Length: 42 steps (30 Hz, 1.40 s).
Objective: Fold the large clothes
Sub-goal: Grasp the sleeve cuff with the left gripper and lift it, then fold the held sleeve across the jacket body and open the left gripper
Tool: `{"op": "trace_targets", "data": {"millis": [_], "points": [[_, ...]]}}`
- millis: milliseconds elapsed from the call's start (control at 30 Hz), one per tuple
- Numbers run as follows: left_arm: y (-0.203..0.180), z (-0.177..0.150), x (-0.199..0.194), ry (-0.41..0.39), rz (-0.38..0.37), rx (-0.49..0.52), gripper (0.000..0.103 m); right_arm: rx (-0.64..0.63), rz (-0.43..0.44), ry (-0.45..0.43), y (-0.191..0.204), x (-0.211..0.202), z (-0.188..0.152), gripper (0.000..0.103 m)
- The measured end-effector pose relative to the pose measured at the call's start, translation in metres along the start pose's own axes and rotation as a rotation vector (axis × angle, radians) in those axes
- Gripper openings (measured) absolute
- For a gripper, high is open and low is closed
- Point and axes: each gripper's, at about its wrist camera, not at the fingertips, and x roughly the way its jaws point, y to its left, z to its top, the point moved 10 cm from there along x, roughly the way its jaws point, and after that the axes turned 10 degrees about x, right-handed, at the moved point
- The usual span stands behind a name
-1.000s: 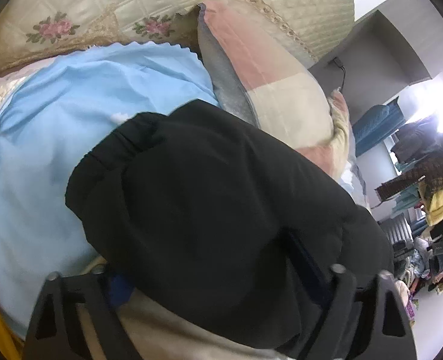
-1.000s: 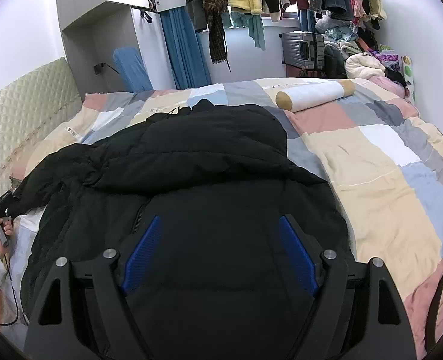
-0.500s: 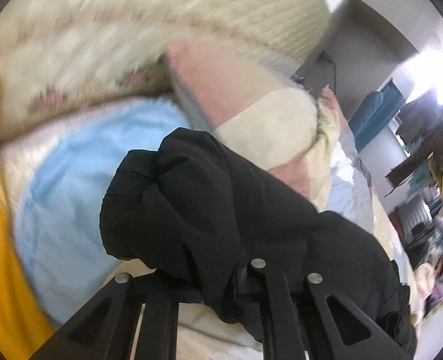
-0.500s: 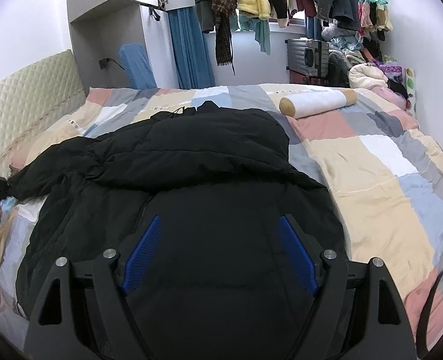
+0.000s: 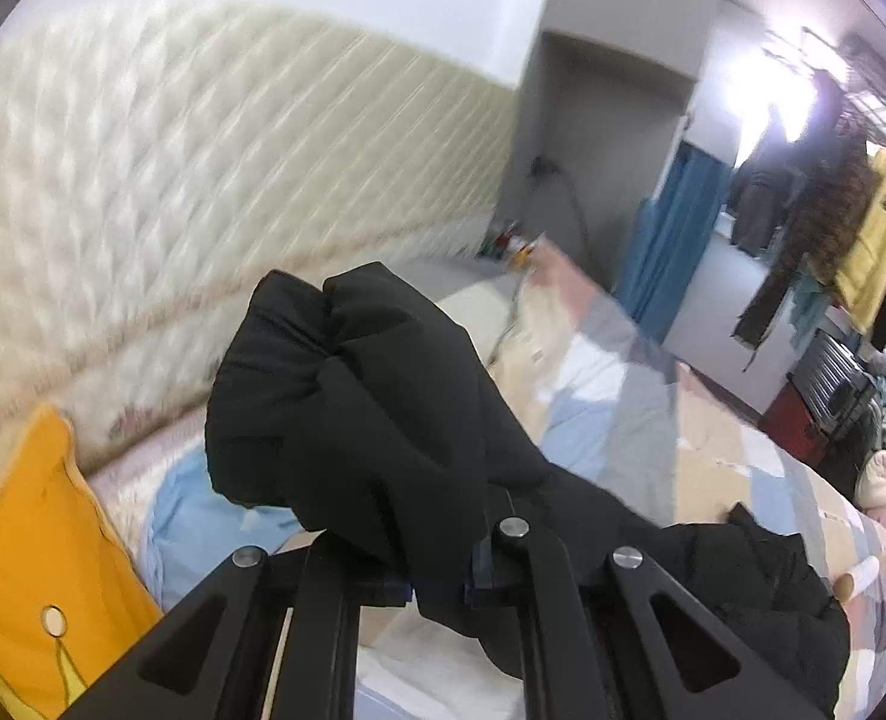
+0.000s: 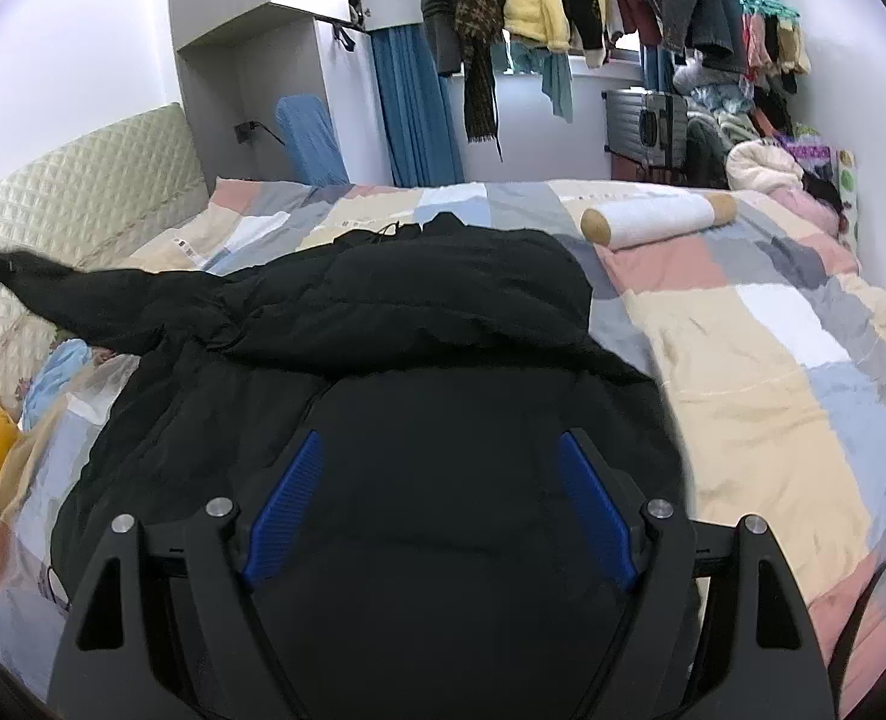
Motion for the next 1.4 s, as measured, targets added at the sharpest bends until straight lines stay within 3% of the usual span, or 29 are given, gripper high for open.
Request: {"op": "trace_targets", "data": {"millis": [100,367,567,833,1033,1233,1400], "points": [[-0.033,0.02,-0.033,-0.032,-0.001,0.031,0.01,-0.01,0.003,-0.018,-0.007,-0.004,0.003,0.08],[-0.151,0.069,-0.116,-0.113,0.008,0.258,0.01,-0.042,0.046,-0.072,-0.009,-0.022,0.011,0.081],[-0.255,0.074,-0.15,-0.156,-0.005,0.411,0.01,-0.025,0.061,-0.075,-0.021,-0.026,0.017,0.085],[-0.387,0.034,-0.166,-0.176,-0.145,0.512,0.01,-0.012,0.092,-0.078,-0.028,-0.032,0.019,0.09],[-0.482,-0.011,-0.164,-0.146,-0.279,0.575,0.01,-0.003,0.092,-0.112,-0.036,-0.036,0.023,0.1],[-0.578,-0.083,-0.146,-0.088,-0.399,0.67,0.01,0.055,0.088,-0.109,-0.056,-0.029,0.026,0.103],[-0.627,-0.147,-0.11,-0.028,-0.425,0.731,0.01,0.117,0.069,-0.093,-0.077,-0.018,0.027,0.103]]}}
